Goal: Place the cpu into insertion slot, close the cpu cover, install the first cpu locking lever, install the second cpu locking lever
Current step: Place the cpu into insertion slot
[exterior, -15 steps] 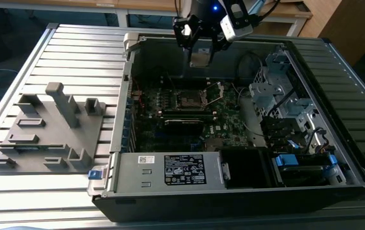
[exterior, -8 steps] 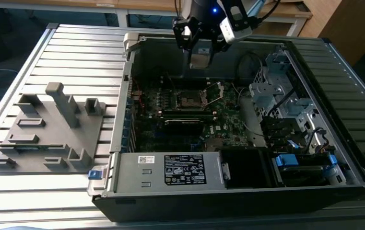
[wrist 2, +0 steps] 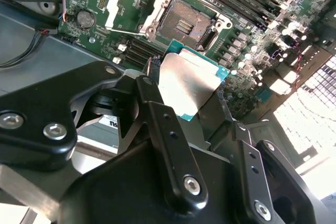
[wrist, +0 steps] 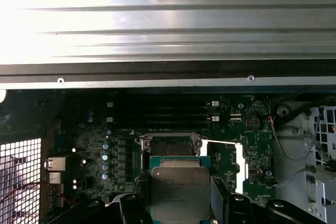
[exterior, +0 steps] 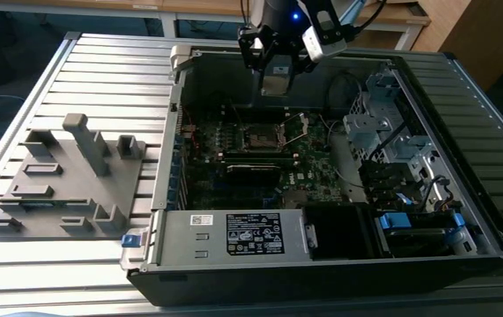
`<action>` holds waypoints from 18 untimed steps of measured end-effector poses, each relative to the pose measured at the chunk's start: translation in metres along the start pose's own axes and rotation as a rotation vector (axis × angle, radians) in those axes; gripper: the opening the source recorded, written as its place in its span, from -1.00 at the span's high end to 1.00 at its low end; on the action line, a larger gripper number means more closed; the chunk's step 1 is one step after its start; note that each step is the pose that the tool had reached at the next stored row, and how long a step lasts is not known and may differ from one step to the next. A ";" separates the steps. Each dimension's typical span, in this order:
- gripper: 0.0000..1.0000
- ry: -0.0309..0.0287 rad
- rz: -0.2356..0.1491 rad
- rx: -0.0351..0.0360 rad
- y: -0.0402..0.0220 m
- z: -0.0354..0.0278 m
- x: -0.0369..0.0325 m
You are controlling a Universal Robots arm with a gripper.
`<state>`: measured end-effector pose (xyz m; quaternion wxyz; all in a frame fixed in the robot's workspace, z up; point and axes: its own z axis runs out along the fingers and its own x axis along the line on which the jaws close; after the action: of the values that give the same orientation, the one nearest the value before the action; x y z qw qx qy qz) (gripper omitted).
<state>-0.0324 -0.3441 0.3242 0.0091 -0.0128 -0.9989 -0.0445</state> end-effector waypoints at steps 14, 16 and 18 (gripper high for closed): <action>-0.08 -0.0001 0.000 0.0015 -0.0005 0.0055 -0.0001; -0.08 0.0000 0.000 0.0019 -0.0006 0.0064 -0.0001; -0.08 0.0000 0.000 0.0021 -0.0006 0.0072 -0.0001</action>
<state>-0.0325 -0.3441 0.3170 0.0091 -0.0128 -0.9989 -0.0434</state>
